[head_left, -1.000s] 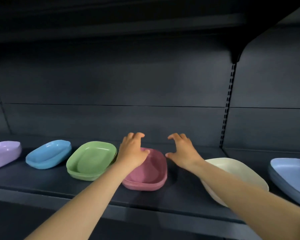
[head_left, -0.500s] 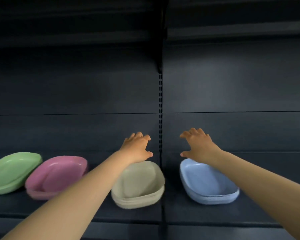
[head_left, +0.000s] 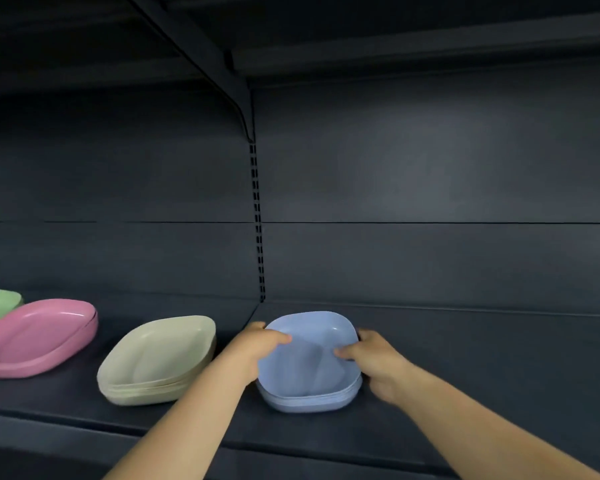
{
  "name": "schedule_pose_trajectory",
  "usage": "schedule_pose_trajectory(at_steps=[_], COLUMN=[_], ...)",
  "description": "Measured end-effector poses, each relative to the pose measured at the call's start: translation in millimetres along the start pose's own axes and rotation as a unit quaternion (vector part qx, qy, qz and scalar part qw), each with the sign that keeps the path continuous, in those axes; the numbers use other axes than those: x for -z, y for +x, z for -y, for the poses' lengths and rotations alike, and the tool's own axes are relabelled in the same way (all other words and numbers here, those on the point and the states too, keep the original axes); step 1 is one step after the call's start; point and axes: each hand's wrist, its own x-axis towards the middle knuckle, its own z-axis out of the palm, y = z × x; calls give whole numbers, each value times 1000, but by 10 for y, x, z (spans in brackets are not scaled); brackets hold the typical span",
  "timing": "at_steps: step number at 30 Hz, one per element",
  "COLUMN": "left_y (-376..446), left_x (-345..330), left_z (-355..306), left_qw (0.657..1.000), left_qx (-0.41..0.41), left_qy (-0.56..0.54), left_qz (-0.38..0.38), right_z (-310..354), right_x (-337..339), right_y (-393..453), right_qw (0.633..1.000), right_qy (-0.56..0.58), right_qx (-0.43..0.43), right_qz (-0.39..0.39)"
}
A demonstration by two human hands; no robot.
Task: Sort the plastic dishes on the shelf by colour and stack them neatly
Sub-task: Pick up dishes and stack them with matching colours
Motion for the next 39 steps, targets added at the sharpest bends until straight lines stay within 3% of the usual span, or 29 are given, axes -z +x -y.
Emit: schedule_pose_trajectory(at_steps=[5, 10, 12, 16, 24, 29, 34, 39], left_y=[-75, -141, -157, -73, 48, 97, -26, -210], left_x=[-288, -800, -1003, -1201, -1196, -1202, -1360, -1943], left_z=[-195, -475, -446, -286, -212, -180, -248, -551], left_qw=[985, 965, 963, 967, 970, 970, 968, 972], left_qx=[-52, -200, -217, -169, -143, -112, -110, -114], left_qy=[-163, -168, -159, -189, -198, -217, -225, -205], left_qz=[-12, -2, 10, 1, 11, -4, -14, 19], right_z=[200, 250, 147, 25, -23, -127, -139, -77], right_x=[345, 880, 995, 1101, 1085, 1083, 1078, 1571], right_y=[-44, -89, -73, 15, 76, 148, 98, -64], right_qw=[987, 969, 967, 962, 959, 968, 971, 951], right_qy=[70, 24, 35, 50, 12, -31, 22, 75], right_qx=[139, 239, 241, 238, 247, 201, 175, 159], right_qz=[-33, -49, -78, -121, -137, -145, -160, -254])
